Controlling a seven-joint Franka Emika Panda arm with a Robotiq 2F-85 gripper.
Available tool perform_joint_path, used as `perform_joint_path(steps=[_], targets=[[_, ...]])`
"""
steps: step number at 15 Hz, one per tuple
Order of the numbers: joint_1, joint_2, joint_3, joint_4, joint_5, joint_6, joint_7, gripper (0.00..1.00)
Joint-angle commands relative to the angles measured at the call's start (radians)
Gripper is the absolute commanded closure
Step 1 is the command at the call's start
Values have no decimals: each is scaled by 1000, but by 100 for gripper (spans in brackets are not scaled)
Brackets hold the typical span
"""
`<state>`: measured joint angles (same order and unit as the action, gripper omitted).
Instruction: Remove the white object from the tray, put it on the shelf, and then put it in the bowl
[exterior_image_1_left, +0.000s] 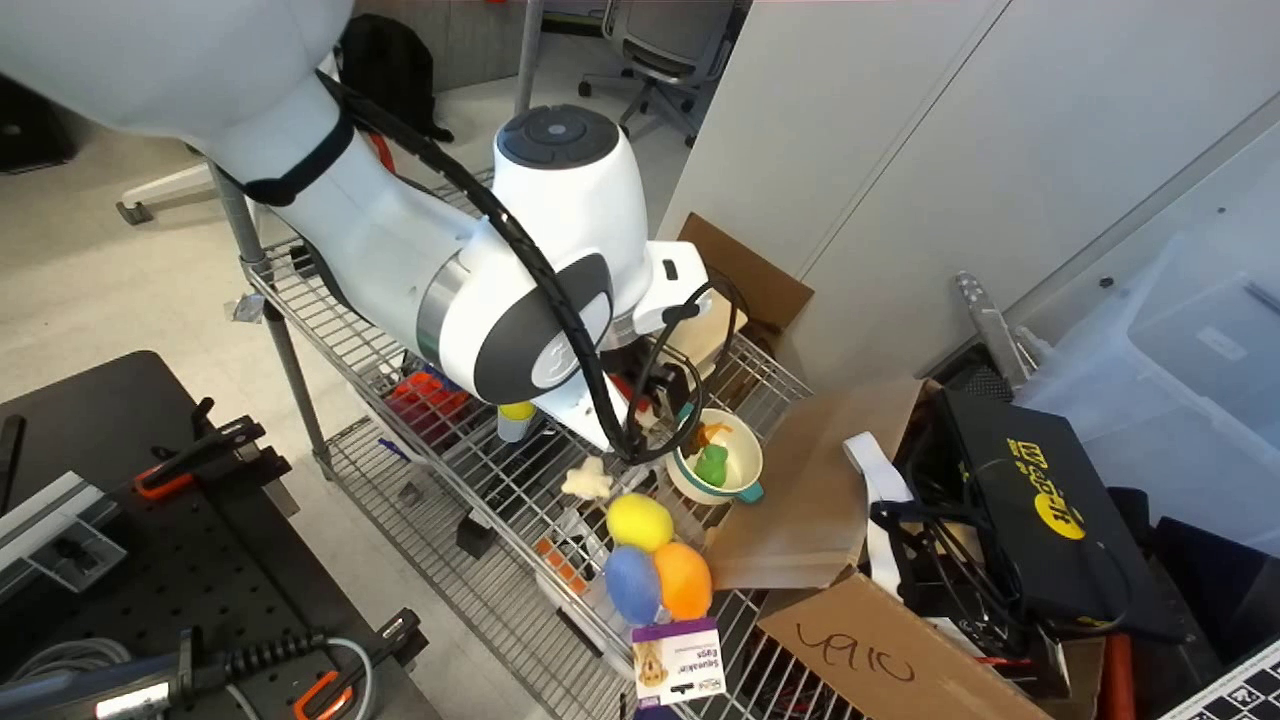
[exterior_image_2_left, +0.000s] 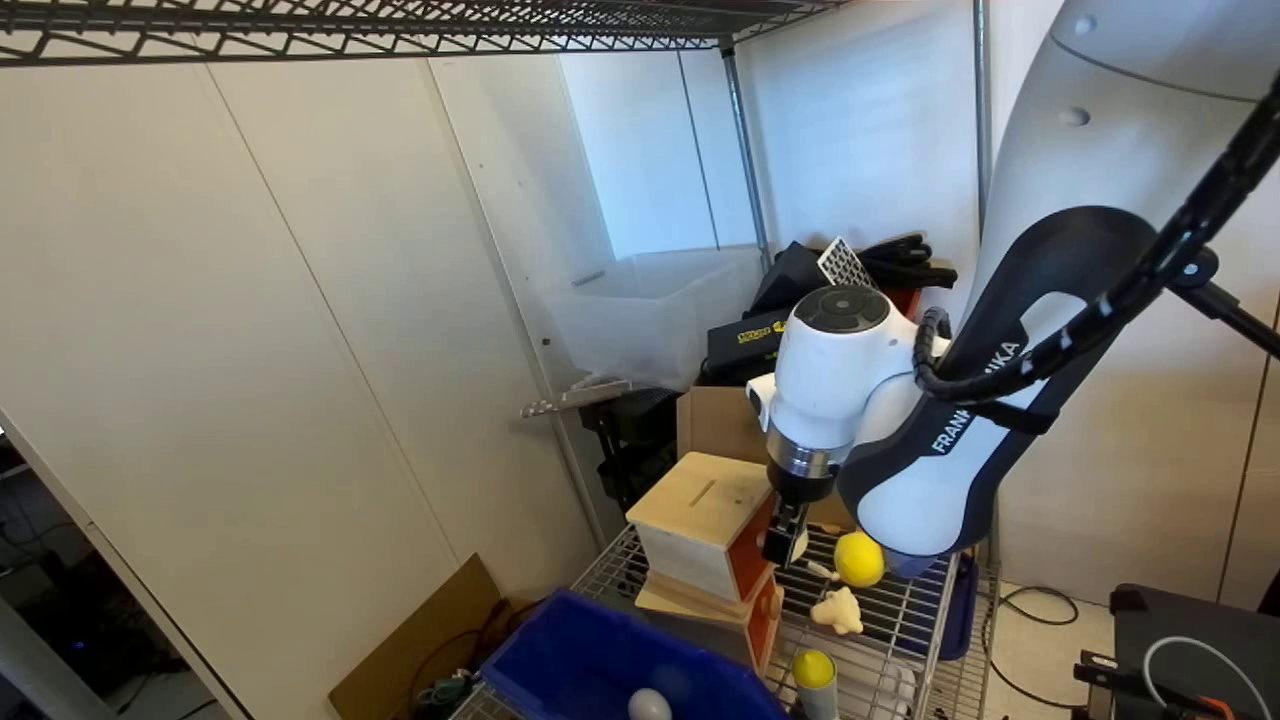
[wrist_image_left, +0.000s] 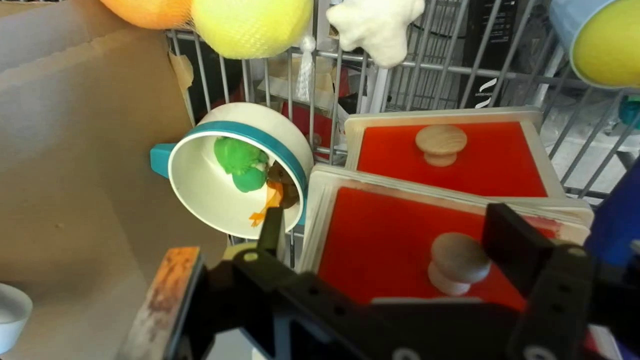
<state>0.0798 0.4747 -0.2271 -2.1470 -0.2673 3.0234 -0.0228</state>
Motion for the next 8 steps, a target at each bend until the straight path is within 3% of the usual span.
perform_joint_path(steps=[1,8], targets=[[31,18,-24,24,4,11,38,0],[51,25,-40,44,2,10,74,0]])
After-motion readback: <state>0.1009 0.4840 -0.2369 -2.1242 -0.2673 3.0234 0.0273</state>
